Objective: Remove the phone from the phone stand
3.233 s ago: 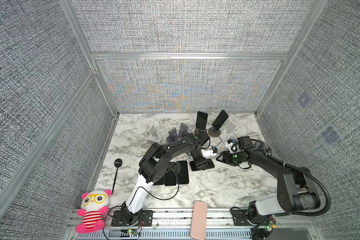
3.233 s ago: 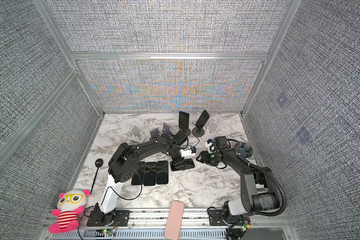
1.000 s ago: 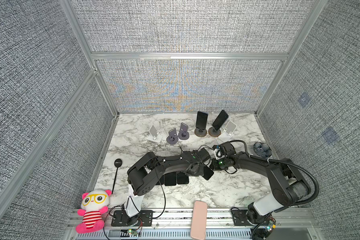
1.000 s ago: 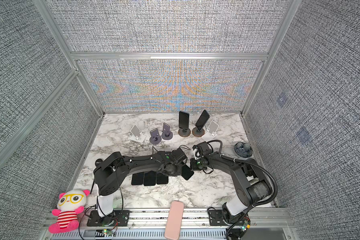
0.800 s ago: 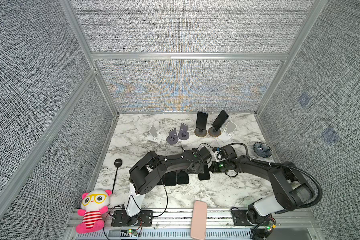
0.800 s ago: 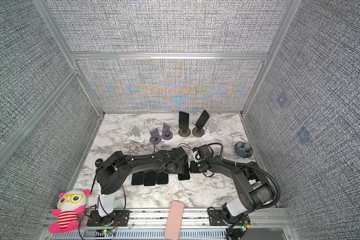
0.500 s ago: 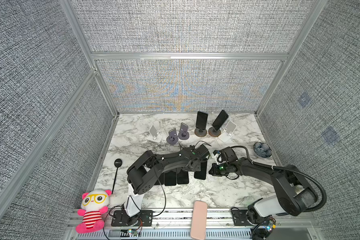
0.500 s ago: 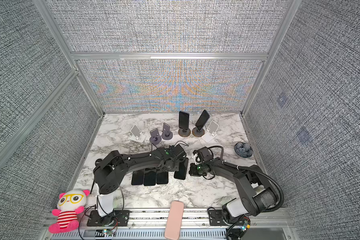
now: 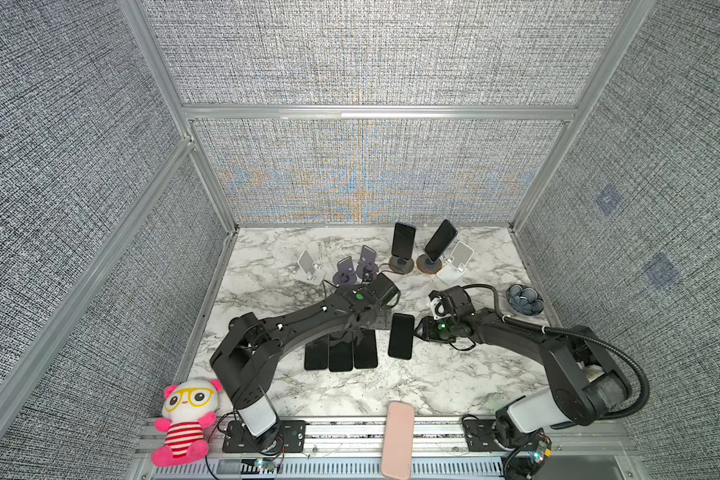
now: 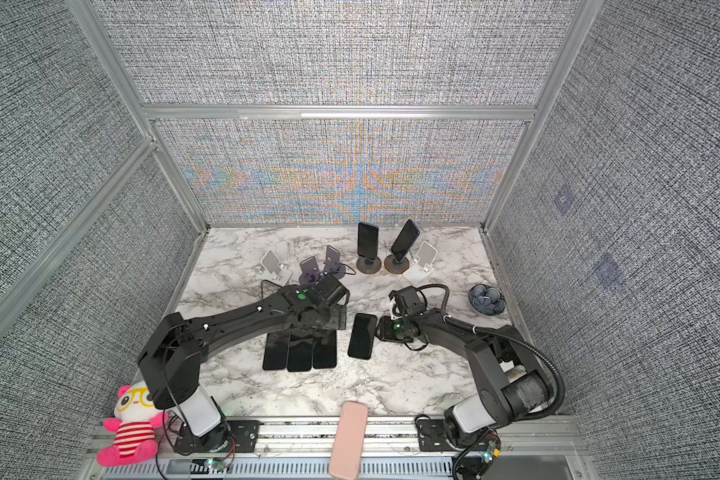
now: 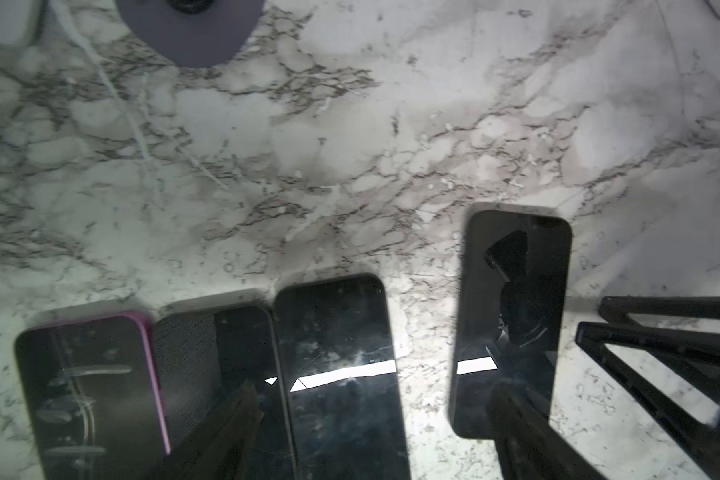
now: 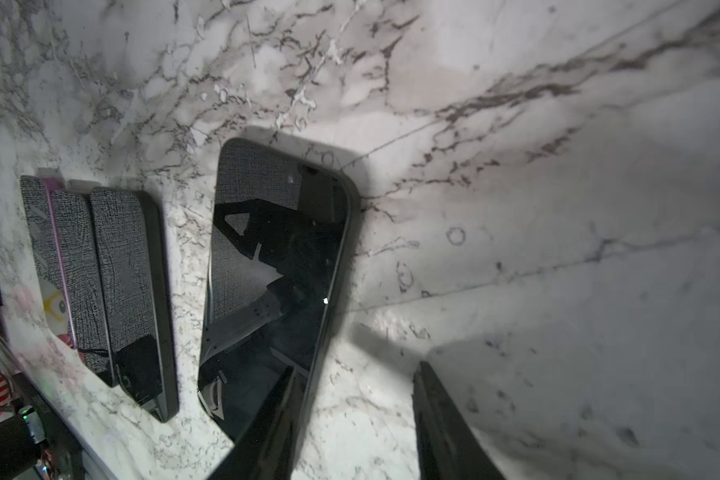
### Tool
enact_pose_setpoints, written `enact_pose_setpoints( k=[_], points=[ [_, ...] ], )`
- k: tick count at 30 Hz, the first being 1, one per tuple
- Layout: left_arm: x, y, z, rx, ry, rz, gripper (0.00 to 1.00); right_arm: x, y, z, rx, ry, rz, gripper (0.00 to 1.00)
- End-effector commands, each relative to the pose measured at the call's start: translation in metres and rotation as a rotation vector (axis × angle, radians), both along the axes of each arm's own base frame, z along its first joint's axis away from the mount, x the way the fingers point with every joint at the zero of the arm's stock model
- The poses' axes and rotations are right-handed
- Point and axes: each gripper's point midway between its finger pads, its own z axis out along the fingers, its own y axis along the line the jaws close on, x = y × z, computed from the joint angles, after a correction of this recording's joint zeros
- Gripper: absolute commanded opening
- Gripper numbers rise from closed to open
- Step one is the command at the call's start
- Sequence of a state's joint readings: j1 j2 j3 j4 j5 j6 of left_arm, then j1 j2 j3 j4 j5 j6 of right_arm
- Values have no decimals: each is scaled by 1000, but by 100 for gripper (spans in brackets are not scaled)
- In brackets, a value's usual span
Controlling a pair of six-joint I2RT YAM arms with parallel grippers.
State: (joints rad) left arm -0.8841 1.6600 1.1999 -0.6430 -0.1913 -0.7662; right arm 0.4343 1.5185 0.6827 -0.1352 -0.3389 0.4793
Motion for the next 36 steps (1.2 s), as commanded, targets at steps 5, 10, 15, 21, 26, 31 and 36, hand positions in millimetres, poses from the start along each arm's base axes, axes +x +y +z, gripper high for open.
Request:
enact_pose_setpoints(
  k=[5,10,15,21,26,31,36],
  points=[
    [7,18,-2,-40,-42,45,84,13,25,-4,57,-7,31,38],
    [6,20,-13,-20,-25,40,82,12,36,-9,65,-4,55,33],
    [5,19,-24,-16,-5,50,82,6,46,-13,87,5,74,31],
    [4,18,-29,-26,6,57,81,-1,55,-18,108,17,92,31],
    [4,17,-29,-32,3,58,81,-9,57,-21,109,32,89,30],
    [6,15,-28,-32,-2,53,81,-16,58,-18,116,43,75,30],
    [8,12,-26,-37,-5,47,81,-16,56,-10,104,21,72,30]
  ],
)
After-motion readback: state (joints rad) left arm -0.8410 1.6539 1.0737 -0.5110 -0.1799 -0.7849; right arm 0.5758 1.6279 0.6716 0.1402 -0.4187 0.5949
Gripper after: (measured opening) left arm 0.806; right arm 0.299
